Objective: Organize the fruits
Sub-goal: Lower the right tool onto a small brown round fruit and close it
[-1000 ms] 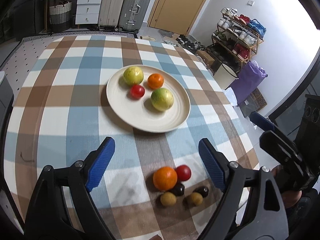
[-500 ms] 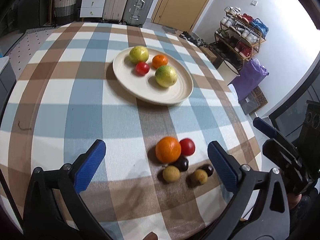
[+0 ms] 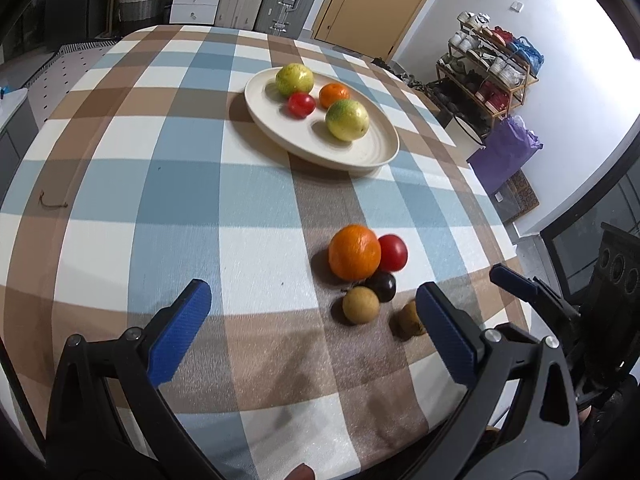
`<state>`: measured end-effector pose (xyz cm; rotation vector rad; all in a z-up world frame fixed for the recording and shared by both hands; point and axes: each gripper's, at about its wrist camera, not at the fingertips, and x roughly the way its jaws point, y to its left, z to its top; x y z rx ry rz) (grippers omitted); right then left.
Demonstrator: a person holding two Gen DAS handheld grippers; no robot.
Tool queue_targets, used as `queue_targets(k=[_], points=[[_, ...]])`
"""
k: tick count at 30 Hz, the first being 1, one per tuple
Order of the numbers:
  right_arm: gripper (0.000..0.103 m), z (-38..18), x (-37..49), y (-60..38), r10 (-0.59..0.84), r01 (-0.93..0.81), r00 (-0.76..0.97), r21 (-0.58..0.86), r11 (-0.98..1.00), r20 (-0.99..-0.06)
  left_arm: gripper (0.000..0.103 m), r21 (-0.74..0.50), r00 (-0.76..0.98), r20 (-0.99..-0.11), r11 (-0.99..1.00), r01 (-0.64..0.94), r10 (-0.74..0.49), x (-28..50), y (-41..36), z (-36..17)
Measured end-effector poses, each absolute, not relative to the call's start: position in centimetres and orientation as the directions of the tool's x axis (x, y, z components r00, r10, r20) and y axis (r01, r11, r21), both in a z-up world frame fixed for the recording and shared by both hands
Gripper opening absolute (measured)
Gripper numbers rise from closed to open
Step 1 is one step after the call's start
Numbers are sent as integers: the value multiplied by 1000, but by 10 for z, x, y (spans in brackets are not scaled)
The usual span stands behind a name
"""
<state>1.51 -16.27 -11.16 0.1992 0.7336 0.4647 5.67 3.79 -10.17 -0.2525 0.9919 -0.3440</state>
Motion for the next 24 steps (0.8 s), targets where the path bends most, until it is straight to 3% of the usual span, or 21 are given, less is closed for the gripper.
queue_targets(k=[13,17,24], points=[[99,-127,13,-140,503,-378,595,334,863,-627,102,-371,480,-782,916,152,-397,54,47,-115],[84,-132,13,-136,521,-386,568,353,852,-637,102,-372,474,-787,917,147,-395,55,50,-118],[78,-134,13,-130,543,-398,547,373,838,-637,102,-379,474,-788,916,131,-394,57,56,-122]])
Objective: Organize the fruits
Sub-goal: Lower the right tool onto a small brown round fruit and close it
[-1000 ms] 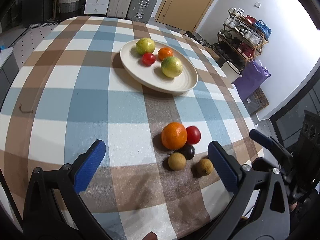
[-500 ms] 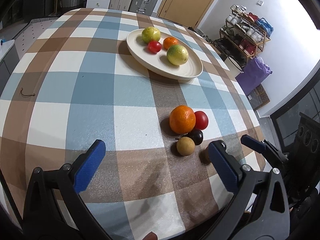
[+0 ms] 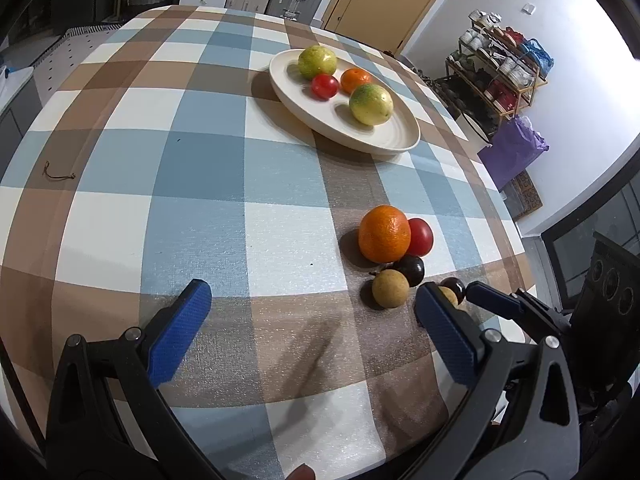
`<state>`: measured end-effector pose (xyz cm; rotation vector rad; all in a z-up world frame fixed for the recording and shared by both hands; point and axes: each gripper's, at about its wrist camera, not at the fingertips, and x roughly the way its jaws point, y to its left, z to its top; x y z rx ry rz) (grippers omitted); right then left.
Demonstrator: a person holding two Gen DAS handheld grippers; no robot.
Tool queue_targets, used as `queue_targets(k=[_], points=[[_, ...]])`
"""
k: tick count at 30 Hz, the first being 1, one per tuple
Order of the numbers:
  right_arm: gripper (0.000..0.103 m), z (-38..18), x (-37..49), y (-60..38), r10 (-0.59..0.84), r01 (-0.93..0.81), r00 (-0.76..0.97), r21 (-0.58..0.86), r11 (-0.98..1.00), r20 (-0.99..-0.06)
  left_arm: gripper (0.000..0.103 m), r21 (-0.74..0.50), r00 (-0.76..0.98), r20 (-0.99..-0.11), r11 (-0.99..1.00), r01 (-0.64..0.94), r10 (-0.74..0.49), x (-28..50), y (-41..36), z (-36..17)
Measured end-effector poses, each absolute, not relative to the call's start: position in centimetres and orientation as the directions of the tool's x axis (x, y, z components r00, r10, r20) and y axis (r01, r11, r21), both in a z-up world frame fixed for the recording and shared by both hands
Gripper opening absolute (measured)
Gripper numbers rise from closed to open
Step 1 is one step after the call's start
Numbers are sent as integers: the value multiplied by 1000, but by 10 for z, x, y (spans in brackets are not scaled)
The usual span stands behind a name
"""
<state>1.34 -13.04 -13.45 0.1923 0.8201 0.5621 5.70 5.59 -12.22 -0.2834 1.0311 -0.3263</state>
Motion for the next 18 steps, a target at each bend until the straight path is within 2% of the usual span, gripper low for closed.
queue_targets(k=[4,6,9,14,18], points=[[75,-134,14,-128,545,-405,548,369,836,-634,102,-383,472,-788,915,125,-395,58,58,-125],[66,-133,14,-126,541,-411,547,359,838,-639,102,-383,472,-789,915,122,-394,58,60,-126],[62,-133,13,-123,513,-413,559,318,853,-651,102,-387,472,-789,915,116,-393,59,62,-127],[56,-133,9,-115,431,-409,596,206,889,-677,102,-389,471,-790,915,108,-392,60,65,-130],[50,-135,1,-96,340,-429,632,51,902,-697,102,-393,471,-791,914,99,-390,61,69,-131]])
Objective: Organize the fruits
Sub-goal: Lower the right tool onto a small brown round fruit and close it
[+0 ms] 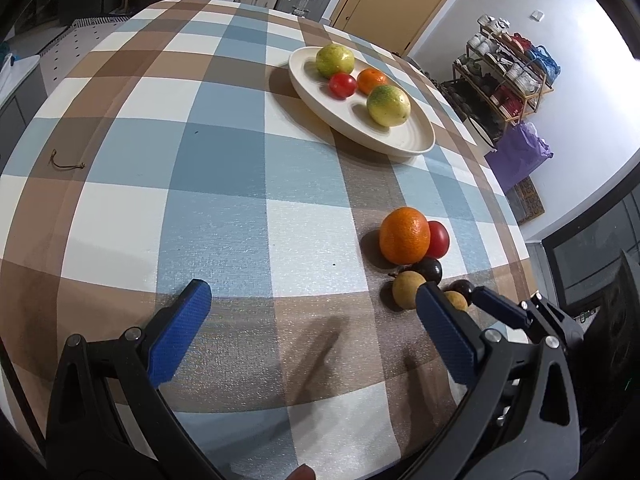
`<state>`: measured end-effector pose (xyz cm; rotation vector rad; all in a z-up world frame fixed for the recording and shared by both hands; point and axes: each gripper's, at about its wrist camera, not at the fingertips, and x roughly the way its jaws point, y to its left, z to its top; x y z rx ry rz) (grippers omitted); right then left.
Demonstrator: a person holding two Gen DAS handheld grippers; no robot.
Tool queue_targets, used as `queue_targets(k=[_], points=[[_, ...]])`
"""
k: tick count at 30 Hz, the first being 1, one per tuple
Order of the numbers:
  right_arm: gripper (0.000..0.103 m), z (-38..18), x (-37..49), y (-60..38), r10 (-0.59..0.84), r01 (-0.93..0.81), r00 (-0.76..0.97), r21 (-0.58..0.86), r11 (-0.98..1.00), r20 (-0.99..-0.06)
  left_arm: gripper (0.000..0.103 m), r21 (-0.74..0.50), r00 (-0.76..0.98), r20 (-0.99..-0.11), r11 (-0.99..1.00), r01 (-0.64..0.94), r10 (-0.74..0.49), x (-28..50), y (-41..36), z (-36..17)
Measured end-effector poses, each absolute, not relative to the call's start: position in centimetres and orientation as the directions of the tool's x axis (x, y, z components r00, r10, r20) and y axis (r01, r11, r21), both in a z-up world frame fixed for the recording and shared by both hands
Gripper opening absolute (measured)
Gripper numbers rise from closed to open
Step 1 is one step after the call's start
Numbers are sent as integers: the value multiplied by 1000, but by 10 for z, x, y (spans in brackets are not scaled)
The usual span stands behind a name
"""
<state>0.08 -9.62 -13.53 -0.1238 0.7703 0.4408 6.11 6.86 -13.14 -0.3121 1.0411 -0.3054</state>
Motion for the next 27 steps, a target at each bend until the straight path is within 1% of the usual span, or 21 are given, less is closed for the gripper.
queue_targets(k=[1,3,6,7,10,17,23,25,26,27], points=[[48,-137,-2,-91,314,-435,643,4,900,-699,102,-394,472,-791,914,97,-391,61,69,-132],[39,-140,-6,-82,274,-442,661,-67,894,-699,102,-395,474,-790,914,93,-389,61,71,-132],[33,-144,-7,-76,259,-456,662,-103,884,-703,102,-398,473,-790,913,90,-391,61,73,-133],[32,-145,-6,-75,254,-456,665,-112,883,-703,102,-398,473,-789,913,90,-391,60,74,-133],[25,-146,-3,-76,261,-454,658,-96,886,-706,102,-400,474,-788,912,91,-393,61,74,-134],[24,-146,-1,-75,273,-453,658,-79,888,-702,102,-401,475,-787,911,91,-394,60,75,-133],[22,-140,1,-82,319,-454,655,-19,891,-685,102,-403,475,-787,911,90,-395,60,75,-133],[21,-138,2,-85,332,-450,655,4,893,-679,102,-403,474,-787,911,90,-395,60,75,-133],[17,-137,2,-87,338,-448,654,14,894,-677,102,-404,474,-786,910,91,-397,60,75,-133],[16,-136,3,-89,345,-445,653,28,895,-674,102,-403,474,-787,911,91,-395,60,75,-133]])
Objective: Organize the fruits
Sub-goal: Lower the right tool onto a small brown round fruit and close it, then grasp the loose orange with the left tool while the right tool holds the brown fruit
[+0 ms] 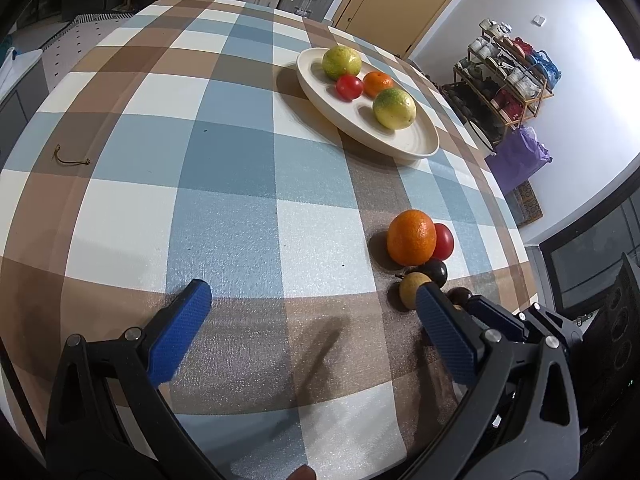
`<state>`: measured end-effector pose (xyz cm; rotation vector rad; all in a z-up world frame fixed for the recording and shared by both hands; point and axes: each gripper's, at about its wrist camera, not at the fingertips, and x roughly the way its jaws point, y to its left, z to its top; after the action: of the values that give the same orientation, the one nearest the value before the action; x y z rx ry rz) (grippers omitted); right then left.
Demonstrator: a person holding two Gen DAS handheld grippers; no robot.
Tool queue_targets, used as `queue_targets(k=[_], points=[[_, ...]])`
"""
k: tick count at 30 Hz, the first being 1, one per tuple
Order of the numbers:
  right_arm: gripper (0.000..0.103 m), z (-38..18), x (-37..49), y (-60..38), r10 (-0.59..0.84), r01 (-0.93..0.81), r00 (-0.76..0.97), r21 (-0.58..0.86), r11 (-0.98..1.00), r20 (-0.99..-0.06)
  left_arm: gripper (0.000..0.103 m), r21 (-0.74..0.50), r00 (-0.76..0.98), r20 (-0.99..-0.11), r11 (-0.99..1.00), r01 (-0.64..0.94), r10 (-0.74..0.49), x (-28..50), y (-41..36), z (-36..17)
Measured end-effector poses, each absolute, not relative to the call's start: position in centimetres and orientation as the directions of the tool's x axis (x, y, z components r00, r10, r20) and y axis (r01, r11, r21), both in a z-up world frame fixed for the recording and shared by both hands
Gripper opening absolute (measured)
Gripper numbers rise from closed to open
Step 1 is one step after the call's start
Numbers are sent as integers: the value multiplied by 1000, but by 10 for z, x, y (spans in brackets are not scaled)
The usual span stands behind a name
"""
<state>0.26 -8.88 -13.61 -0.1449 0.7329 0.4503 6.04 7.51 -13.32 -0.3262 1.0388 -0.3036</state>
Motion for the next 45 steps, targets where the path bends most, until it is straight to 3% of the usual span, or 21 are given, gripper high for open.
queue_targets(k=[13,21,29,45], points=[[16,-136,6,-94,381,-448,616,91,890,-689,102,-400,468,-790,912,96,-396,62,71,-132],[25,-138,2,-95,377,-450,609,87,889,-698,102,-392,472,-786,913,116,-398,66,65,-126],[25,-145,-2,-94,398,-472,595,98,876,-699,102,-372,472,-787,916,153,-398,76,50,-117],[25,-129,4,-136,489,-425,642,258,868,-590,102,-381,410,-800,899,218,-438,100,13,-122]])
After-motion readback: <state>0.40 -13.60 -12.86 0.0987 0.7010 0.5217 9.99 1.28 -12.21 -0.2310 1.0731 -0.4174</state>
